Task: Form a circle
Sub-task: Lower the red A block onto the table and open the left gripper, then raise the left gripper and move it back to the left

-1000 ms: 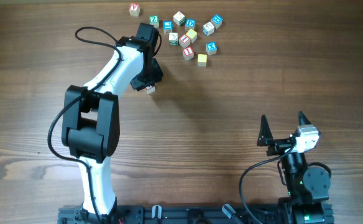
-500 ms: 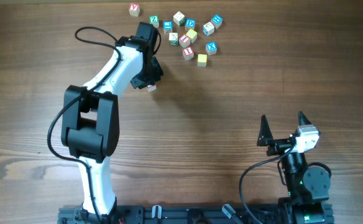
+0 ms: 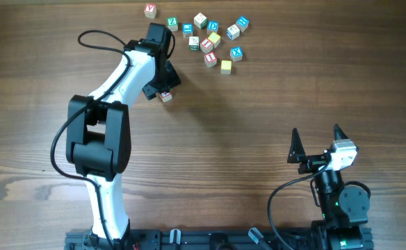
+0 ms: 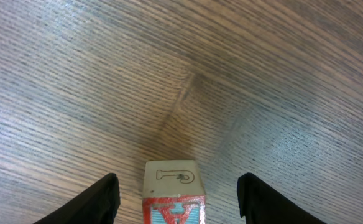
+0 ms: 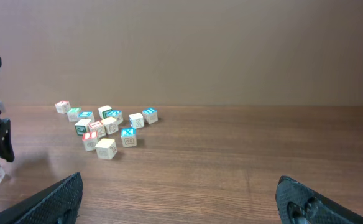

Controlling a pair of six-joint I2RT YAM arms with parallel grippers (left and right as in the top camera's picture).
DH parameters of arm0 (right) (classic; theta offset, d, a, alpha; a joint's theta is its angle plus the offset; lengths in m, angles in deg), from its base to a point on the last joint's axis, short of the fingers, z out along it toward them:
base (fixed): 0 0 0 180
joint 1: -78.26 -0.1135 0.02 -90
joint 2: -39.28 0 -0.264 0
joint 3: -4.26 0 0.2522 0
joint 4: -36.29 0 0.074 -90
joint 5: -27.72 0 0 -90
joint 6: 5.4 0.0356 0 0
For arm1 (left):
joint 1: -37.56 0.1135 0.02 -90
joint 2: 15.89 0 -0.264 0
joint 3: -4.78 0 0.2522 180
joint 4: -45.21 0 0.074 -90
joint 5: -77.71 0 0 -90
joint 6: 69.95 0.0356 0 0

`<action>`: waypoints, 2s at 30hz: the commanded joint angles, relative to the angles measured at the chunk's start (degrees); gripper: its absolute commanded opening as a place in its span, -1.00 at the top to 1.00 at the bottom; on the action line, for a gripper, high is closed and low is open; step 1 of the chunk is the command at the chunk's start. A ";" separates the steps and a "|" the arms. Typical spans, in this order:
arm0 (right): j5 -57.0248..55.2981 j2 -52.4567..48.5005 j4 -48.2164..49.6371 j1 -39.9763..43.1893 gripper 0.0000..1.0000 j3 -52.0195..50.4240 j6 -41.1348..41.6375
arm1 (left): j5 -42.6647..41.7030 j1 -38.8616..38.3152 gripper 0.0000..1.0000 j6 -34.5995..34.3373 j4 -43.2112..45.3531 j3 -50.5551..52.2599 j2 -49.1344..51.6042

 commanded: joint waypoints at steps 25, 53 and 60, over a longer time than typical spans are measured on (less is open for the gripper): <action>0.48 0.39 0.26 0.24 -0.99 -0.07 -0.35 | 8.94 3.39 -1.00 8.41 -5.01 -20.20 -0.04; 0.46 0.39 0.26 0.22 -1.00 -0.04 -0.37 | 8.94 3.37 -1.00 8.41 -5.01 -20.20 -0.04; 0.48 0.39 0.26 0.24 -1.00 -0.07 -0.35 | 8.94 3.37 -1.00 8.41 -5.01 -20.20 -0.04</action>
